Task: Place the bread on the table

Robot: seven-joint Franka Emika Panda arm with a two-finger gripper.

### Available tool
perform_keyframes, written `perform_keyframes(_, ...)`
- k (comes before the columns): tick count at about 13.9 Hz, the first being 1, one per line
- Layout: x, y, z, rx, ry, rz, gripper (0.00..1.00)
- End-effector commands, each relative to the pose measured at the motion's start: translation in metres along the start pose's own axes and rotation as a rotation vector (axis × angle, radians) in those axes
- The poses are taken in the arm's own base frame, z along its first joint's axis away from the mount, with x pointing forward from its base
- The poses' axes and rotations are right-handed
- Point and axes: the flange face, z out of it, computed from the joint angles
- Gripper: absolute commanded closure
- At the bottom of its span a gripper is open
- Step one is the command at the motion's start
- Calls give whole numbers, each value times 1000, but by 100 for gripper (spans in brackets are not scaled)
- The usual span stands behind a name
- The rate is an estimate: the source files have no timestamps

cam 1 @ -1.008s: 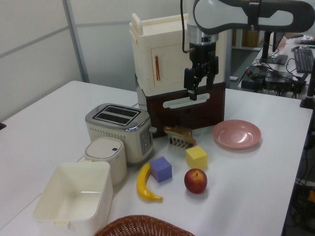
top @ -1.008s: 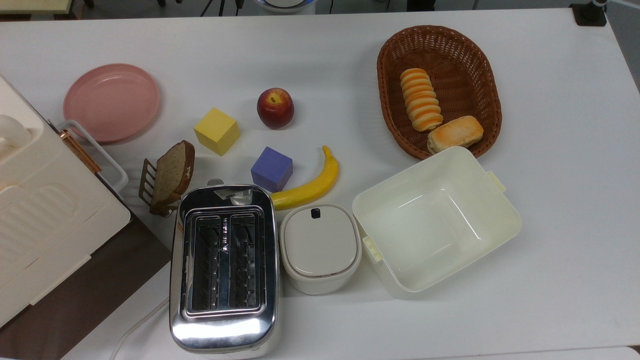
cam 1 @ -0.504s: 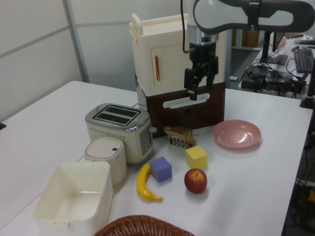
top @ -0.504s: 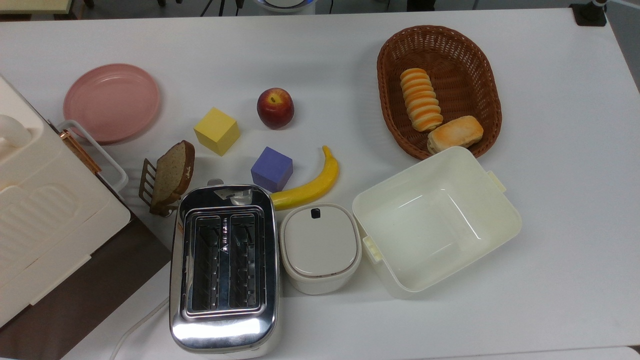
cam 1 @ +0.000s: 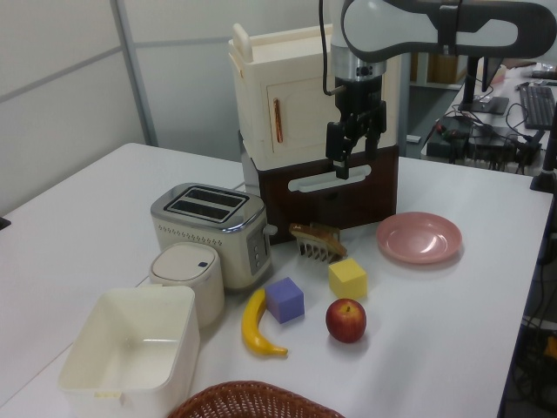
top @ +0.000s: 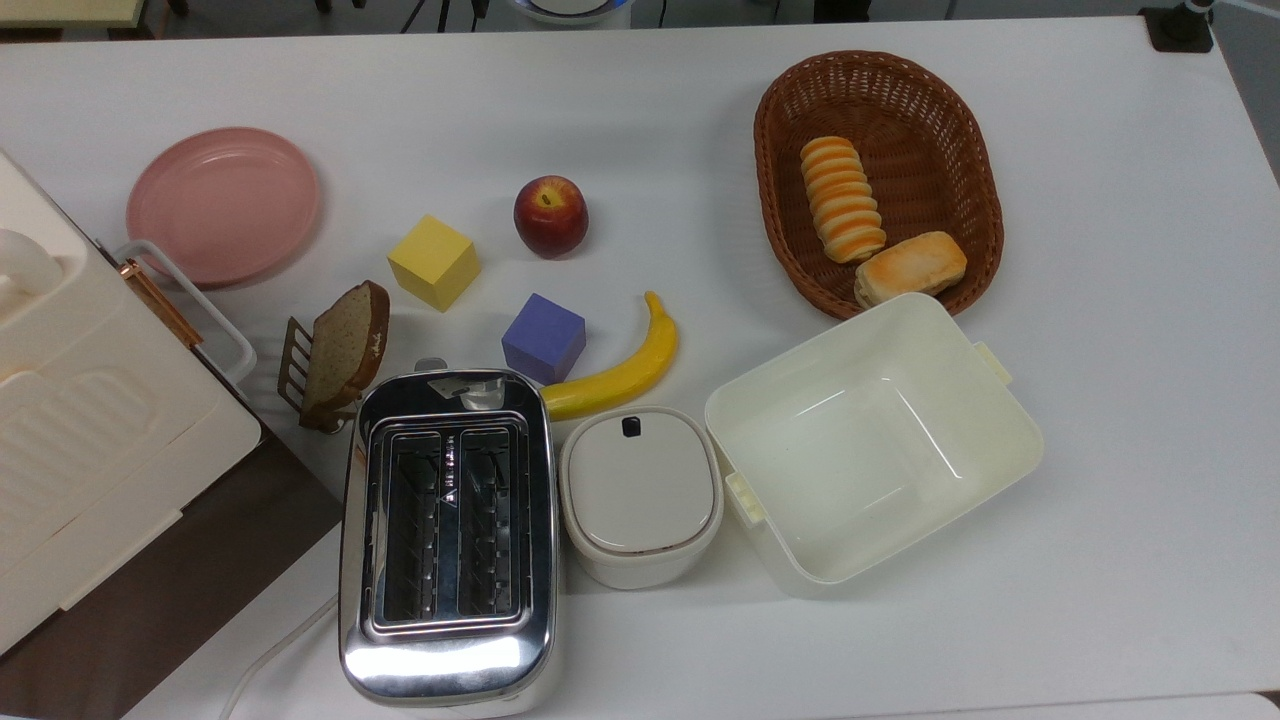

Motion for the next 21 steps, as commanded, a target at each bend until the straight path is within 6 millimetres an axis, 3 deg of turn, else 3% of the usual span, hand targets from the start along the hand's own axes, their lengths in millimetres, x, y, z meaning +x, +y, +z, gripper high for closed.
perform_keyframes(1, -6, -3, 0, 7, -20, -21, 0)
perform_keyframes(13, -7, -7, -1, 11, -17, -25, 0)
perform_keyframes(16, -10, -59, 14, 6, -37, -103, 0)
perform_keyframes(19, -12, -140, 33, 13, 43, -64, 0)
perform_keyframes(21, -25, -191, 52, 19, 74, -106, 0)
